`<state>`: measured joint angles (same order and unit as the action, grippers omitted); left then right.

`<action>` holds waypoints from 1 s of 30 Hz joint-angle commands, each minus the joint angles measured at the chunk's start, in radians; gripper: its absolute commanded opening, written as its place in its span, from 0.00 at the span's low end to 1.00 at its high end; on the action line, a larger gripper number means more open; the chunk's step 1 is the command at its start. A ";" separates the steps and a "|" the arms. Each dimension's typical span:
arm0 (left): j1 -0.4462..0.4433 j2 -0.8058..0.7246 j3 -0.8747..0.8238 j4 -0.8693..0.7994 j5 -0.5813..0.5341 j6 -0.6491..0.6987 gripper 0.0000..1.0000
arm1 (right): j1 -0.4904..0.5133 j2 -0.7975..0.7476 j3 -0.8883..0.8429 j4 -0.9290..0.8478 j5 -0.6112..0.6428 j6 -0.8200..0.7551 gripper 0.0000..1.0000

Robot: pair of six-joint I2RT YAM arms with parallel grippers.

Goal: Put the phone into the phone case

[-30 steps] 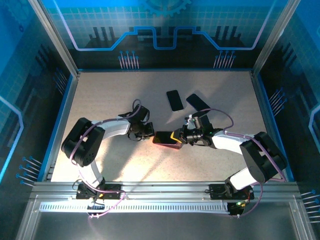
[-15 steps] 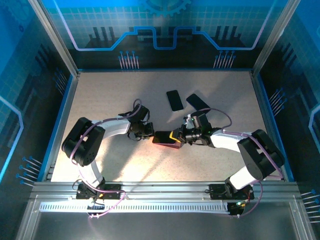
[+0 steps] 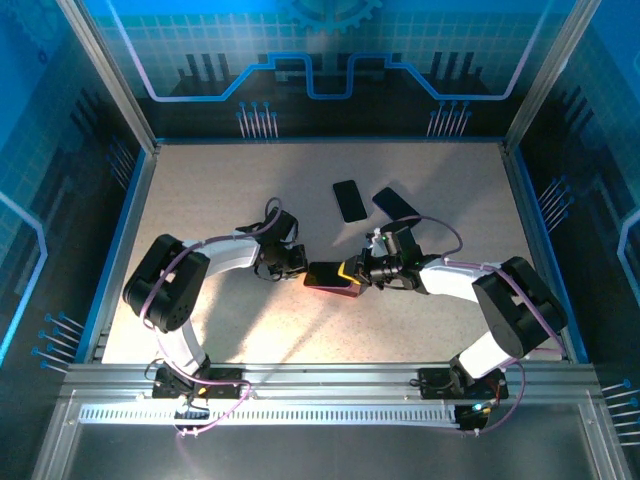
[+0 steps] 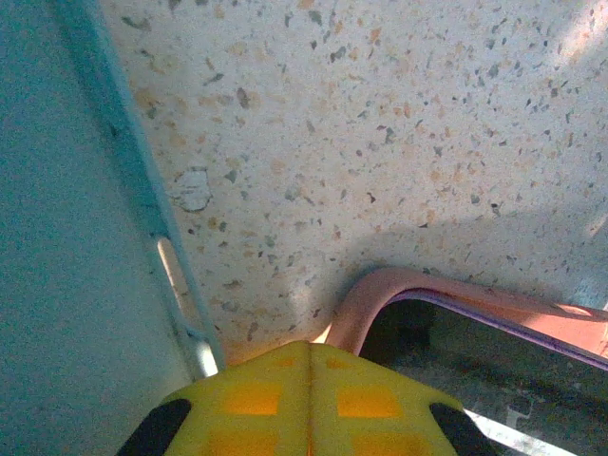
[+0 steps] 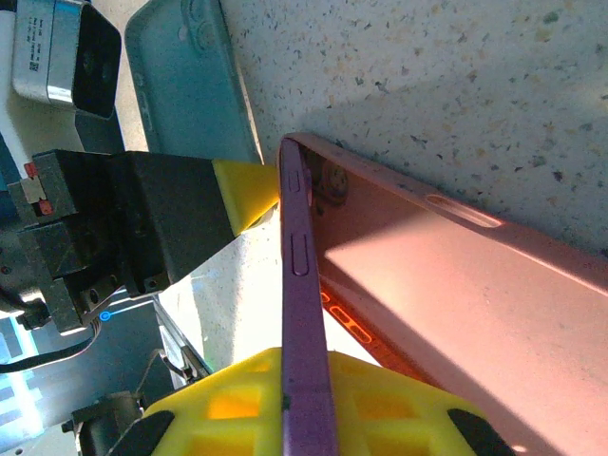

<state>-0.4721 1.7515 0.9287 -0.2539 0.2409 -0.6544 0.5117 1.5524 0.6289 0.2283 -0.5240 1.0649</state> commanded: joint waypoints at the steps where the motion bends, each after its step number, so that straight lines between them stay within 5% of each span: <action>1: -0.006 0.017 -0.025 -0.048 0.032 -0.007 0.07 | 0.036 0.009 0.003 -0.047 0.030 -0.025 0.14; 8: -0.006 0.003 -0.014 -0.081 0.015 0.023 0.07 | 0.030 0.010 0.018 -0.087 0.033 -0.046 0.00; 30: -0.007 -0.041 0.017 -0.151 -0.009 0.061 0.07 | -0.028 -0.022 0.004 -0.145 -0.011 -0.097 0.00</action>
<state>-0.4732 1.7229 0.9287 -0.3561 0.2398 -0.6209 0.4953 1.5326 0.6437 0.1467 -0.5388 0.9867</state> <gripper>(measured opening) 0.075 0.132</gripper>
